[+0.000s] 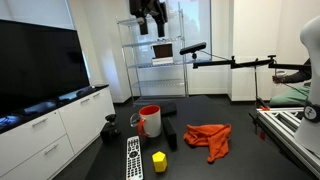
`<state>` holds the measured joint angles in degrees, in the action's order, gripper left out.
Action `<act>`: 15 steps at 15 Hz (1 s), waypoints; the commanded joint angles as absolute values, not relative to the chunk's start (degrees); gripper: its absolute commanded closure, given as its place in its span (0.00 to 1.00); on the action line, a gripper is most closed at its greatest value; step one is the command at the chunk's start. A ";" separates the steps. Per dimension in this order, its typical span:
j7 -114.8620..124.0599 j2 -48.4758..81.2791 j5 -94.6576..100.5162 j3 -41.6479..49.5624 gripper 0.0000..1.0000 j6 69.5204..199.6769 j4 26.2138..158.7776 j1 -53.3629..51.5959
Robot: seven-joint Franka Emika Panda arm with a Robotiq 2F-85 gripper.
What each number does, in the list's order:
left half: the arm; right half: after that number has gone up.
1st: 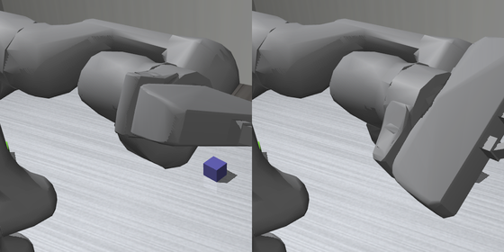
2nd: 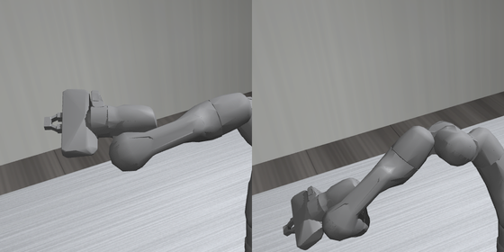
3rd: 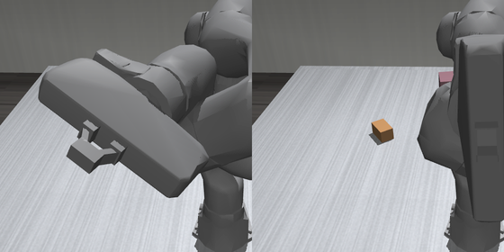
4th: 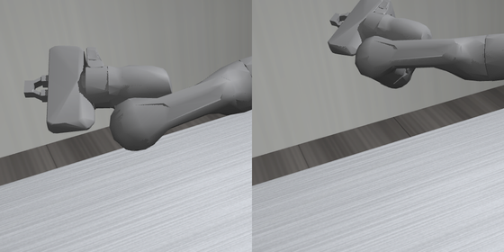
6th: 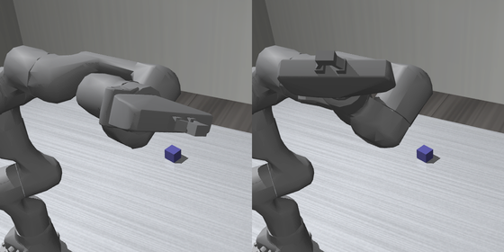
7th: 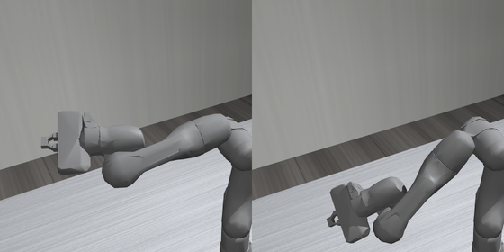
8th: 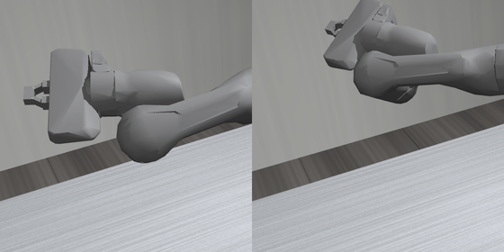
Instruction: Rotate the black object on the left.
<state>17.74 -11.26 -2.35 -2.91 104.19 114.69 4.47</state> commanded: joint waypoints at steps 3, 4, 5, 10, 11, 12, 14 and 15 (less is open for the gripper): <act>20.30 -2.26 -4.27 -1.68 0.00 104.82 106.18 2.66; 20.29 -1.65 -4.21 -1.65 0.00 104.82 106.51 2.57; 20.28 -1.72 -4.19 -1.58 0.00 104.83 106.92 2.60; 20.98 -3.10 -1.34 -2.56 0.00 111.35 114.10 1.23; 22.91 -0.25 -0.77 -2.74 0.00 114.21 113.36 0.78; 24.75 2.40 -0.72 -2.59 0.00 116.86 112.52 0.48; 26.41 7.94 -0.79 -1.77 0.00 121.61 109.44 0.07; 26.84 10.09 -1.00 -1.11 0.00 123.41 108.01 0.13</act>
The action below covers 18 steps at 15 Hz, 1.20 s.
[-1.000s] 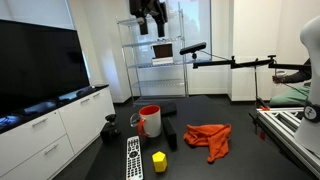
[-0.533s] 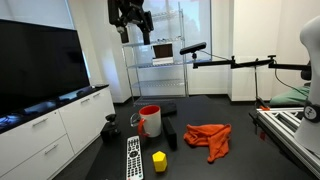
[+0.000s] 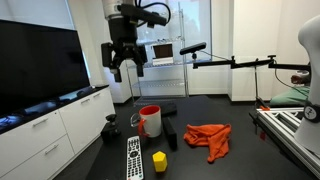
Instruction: Rotate the black object on the left.
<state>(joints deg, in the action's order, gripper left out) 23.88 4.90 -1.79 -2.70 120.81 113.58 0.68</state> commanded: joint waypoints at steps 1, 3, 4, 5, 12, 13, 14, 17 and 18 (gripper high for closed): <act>26.62 12.42 -1.54 -0.45 0.00 124.16 106.18 0.15; 26.39 16.15 -2.24 0.94 0.00 124.72 102.54 0.20; 26.26 17.54 -2.62 1.50 0.00 124.40 100.72 0.24; 26.55 19.09 -2.88 2.11 0.00 123.94 98.64 0.29; 30.81 28.06 -3.96 5.73 0.00 118.97 84.20 1.28; 31.47 30.26 -4.41 6.16 0.00 117.63 80.87 1.58; 32.23 32.28 -4.96 6.61 0.00 116.08 77.82 2.08; 34.07 38.63 -5.67 7.22 0.00 111.69 69.46 3.02; 35.75 39.77 -5.88 7.47 0.00 111.22 67.94 3.05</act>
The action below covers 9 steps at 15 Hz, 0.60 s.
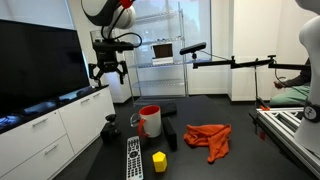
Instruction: Rotate the black object on the left.
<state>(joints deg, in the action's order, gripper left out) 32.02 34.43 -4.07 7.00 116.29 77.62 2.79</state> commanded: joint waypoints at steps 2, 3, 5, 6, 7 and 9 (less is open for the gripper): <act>33.69 37.75 -4.45 7.40 0.00 114.60 73.42 2.86; 34.14 38.65 -4.44 7.39 0.00 114.05 72.10 2.87; 34.52 39.07 -4.44 7.36 0.00 113.25 70.87 2.88; 35.45 39.19 -3.74 7.70 0.00 113.92 71.56 2.19; 36.64 40.52 -3.02 8.06 0.00 113.26 70.74 1.52; 36.82 43.06 -2.83 7.91 0.00 113.20 69.36 0.82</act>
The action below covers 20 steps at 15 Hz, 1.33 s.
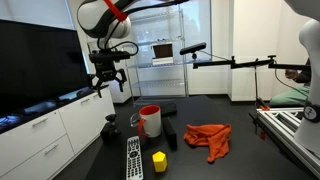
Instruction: Rotate the black object on the left.
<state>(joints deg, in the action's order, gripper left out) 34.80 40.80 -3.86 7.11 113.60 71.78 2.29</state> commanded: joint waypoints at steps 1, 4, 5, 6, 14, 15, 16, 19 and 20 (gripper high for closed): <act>36.27 43.87 -2.99 7.70 0.00 113.64 69.19 0.58; 34.15 45.35 -3.61 6.98 0.00 116.49 69.38 0.04; 33.46 45.55 -3.79 6.74 0.00 118.19 69.39 -0.01; 33.04 46.05 -3.59 6.72 0.00 119.40 69.23 -0.21; 30.69 50.17 -3.58 7.13 0.00 122.78 65.48 -0.01; 30.77 50.70 -3.56 7.31 0.00 122.60 64.89 0.01; 30.89 51.27 -3.51 7.47 0.00 122.34 64.17 0.02; 31.27 52.79 -3.42 7.80 0.00 121.86 62.32 0.24; 31.43 53.35 -3.36 7.92 0.00 121.52 61.68 0.27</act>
